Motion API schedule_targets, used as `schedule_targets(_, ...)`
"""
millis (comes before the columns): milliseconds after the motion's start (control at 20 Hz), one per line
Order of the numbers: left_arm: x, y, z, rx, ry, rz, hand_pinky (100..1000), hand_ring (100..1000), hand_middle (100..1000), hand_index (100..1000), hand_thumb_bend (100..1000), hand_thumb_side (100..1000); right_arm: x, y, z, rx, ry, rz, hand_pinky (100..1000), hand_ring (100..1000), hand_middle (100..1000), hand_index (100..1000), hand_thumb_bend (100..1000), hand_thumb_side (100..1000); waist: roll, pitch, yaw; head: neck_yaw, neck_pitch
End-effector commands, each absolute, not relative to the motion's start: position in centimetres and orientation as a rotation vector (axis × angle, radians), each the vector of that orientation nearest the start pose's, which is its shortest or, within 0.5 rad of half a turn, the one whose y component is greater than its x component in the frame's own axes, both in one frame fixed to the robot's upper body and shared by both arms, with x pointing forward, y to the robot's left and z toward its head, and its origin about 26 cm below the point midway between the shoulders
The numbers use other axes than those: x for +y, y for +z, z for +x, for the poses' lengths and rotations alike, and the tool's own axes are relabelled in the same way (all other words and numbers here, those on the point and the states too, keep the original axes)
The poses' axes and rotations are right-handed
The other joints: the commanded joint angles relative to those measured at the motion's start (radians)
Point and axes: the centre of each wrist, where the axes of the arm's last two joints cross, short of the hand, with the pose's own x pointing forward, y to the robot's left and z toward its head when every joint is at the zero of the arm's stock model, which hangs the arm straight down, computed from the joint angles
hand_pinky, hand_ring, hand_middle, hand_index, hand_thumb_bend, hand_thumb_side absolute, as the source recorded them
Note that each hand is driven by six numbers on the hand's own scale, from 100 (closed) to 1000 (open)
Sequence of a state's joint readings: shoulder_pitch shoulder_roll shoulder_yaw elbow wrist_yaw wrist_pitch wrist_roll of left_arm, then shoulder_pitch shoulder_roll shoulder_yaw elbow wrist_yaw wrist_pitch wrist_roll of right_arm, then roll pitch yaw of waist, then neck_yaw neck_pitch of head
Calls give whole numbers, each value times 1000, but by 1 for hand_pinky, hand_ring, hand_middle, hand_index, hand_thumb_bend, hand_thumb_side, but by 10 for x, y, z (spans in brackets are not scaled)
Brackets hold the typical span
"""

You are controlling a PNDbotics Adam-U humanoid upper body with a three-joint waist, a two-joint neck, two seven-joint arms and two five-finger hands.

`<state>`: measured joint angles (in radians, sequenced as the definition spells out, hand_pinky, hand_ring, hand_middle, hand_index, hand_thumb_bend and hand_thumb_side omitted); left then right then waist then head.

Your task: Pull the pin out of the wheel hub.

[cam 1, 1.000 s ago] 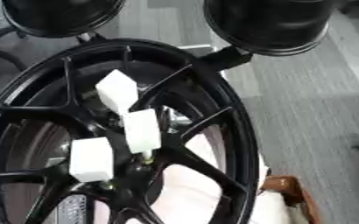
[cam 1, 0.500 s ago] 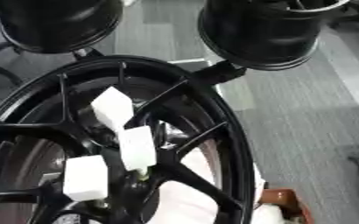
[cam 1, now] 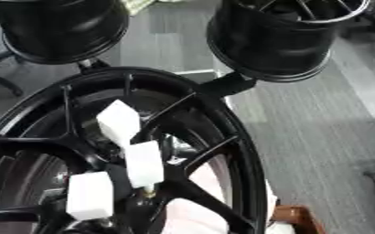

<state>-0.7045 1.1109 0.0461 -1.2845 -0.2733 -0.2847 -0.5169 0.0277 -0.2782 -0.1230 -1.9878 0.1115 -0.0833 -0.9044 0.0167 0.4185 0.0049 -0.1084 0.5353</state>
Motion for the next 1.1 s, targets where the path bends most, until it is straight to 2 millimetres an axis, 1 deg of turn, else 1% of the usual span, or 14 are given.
schedule_targets(50, 466, 377, 337, -1670, -1295, 1024, 1000, 1000, 998, 982, 100, 454, -318, 122, 253, -2080, -663, -957, 804, 745, 614, 782, 100, 322, 0, -25, 1, 3, -5)
schedule_targets(100, 461, 377, 337, -1730, -1281, 985, 907, 889, 848, 894, 100, 378, -318, 122, 253, -2080, -663, -957, 804, 745, 614, 782, 100, 320, 0, -25, 1, 4, 4)
schedule_targets(150, 455, 378, 337, -1789, -1271, 937, 881, 851, 796, 851, 100, 340, -319, 122, 253, -2080, -662, -959, 804, 745, 614, 782, 100, 320, 0, -26, 1, 5, 12)
schedule_targets(200, 450, 380, 336, -1842, -1268, 892, 850, 806, 715, 802, 100, 333, -319, 122, 253, -2081, -661, -960, 804, 745, 613, 782, 100, 320, 0, -26, 1, 5, 20)
schedule_targets(250, 443, 383, 334, -1912, -1275, 837, 835, 786, 681, 787, 100, 362, -319, 122, 253, -2081, -660, -961, 804, 745, 613, 782, 100, 319, 0, -26, 1, 6, 29)
schedule_targets(300, 436, 385, 332, -1980, -1282, 780, 806, 736, 611, 776, 100, 413, -319, 122, 253, -2082, -658, -961, 804, 745, 613, 782, 100, 319, 0, -26, 1, 6, 35)
schedule_targets(400, 423, 390, 328, -2098, -1298, 668, 790, 707, 572, 776, 100, 462, -319, 122, 253, -2083, -656, -962, 804, 745, 614, 782, 100, 319, 1, -26, 0, 6, 44)
schedule_targets(450, 415, 393, 325, -2147, -1313, 616, 789, 708, 579, 789, 100, 463, -319, 122, 253, -2085, -654, -962, 804, 745, 614, 783, 100, 319, 1, -26, -1, 8, 48)
schedule_targets(550, 399, 395, 320, -2221, -1372, 513, 799, 739, 657, 829, 100, 440, -319, 122, 253, -2089, -650, -961, 804, 746, 614, 783, 100, 318, 2, -26, -3, 11, 56)
schedule_targets(600, 392, 396, 316, -2241, -1414, 467, 822, 797, 752, 870, 100, 418, -319, 123, 253, -2092, -648, -961, 805, 746, 615, 783, 100, 317, 2, -26, -4, 11, 59)
schedule_targets(700, 374, 397, 307, -2274, -1543, 376, 842, 850, 821, 910, 100, 432, -318, 123, 253, -2097, -642, -962, 805, 746, 615, 783, 100, 316, 1, -24, -4, 13, 64)
schedule_targets(850, 349, 398, 293, -2263, -1728, 286, 837, 841, 817, 928, 100, 422, -318, 123, 254, -2101, -639, -962, 805, 746, 615, 783, 100, 315, 0, -22, -4, 17, 71)
schedule_targets(900, 344, 398, 289, -2256, -1767, 271, 837, 841, 817, 928, 100, 422, -317, 123, 254, -2101, -638, -962, 805, 746, 615, 783, 100, 315, 0, -22, -3, 18, 72)
schedule_targets(1100, 318, 395, 270, -2250, -1920, 215, 826, 817, 799, 911, 100, 373, -317, 123, 254, -2105, -635, -961, 806, 747, 615, 783, 100, 313, -2, -22, -4, 27, 84)
